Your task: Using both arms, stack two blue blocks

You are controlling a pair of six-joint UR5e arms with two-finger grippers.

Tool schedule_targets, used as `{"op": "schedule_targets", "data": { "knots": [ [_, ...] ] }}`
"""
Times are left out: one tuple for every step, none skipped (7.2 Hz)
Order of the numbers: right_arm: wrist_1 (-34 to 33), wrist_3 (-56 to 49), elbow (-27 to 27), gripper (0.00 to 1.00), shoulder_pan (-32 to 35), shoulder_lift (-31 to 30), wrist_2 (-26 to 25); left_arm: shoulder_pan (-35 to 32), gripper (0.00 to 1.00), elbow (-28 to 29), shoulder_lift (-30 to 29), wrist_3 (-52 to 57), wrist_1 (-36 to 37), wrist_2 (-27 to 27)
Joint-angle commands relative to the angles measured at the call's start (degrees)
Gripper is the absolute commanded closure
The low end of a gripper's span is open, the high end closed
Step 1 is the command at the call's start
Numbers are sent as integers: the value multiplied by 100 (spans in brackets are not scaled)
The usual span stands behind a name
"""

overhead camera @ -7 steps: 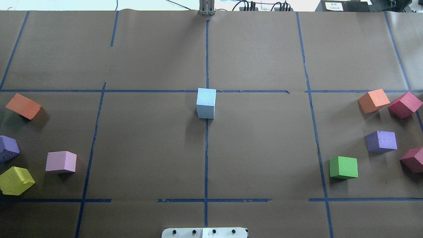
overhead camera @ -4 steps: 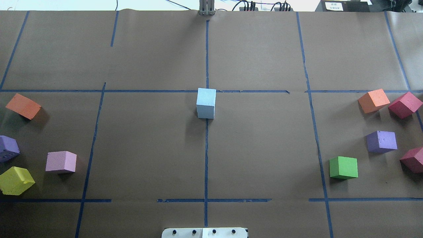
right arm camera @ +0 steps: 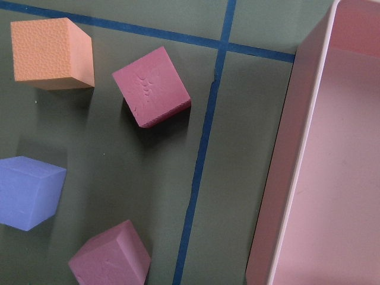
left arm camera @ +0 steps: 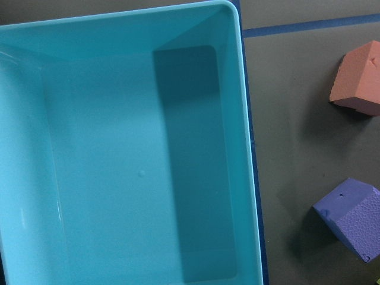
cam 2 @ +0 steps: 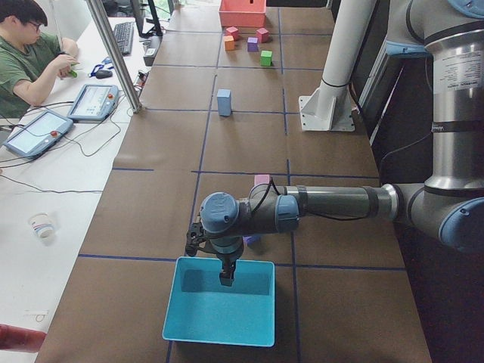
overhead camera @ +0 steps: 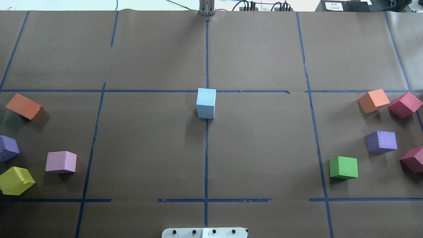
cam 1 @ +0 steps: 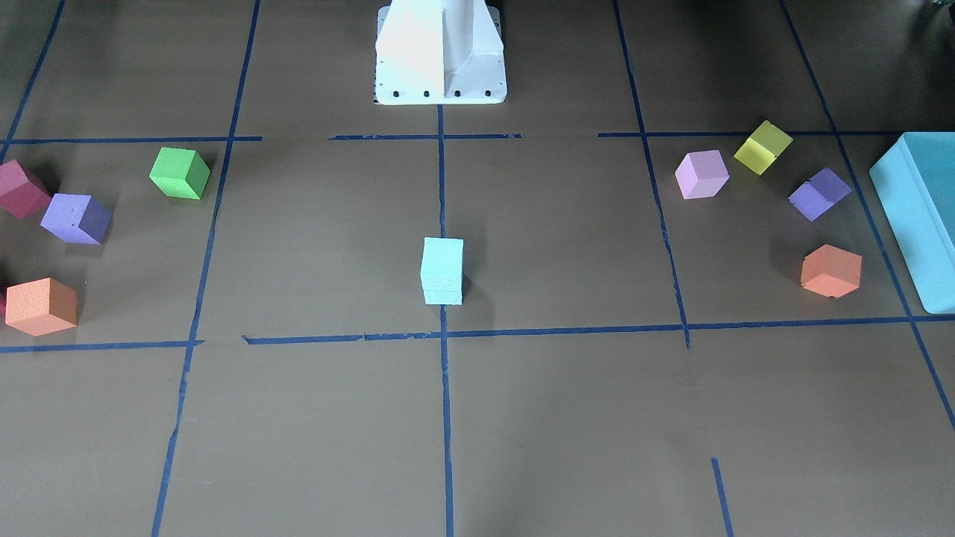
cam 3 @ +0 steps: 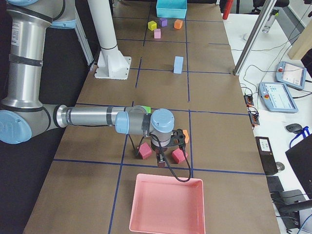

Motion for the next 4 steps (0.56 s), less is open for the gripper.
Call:
{"op": "schedule_targets", "data": {
  "knots": [
    [0,0,-1,0,-18,-9,-1,0,0,-52,4,33,-1,3],
    [0,0,-1,0,-27,-9,-1,9,0,-27,-5,33,-10,-6],
    [0,-9,-1,0,-44,-9,-9,9,0,-44,4,33,-1,-15],
    [8,-9,-1,0,-53,-9,-10,9,0,-44,4,33,-1,-23]
  ]
}}
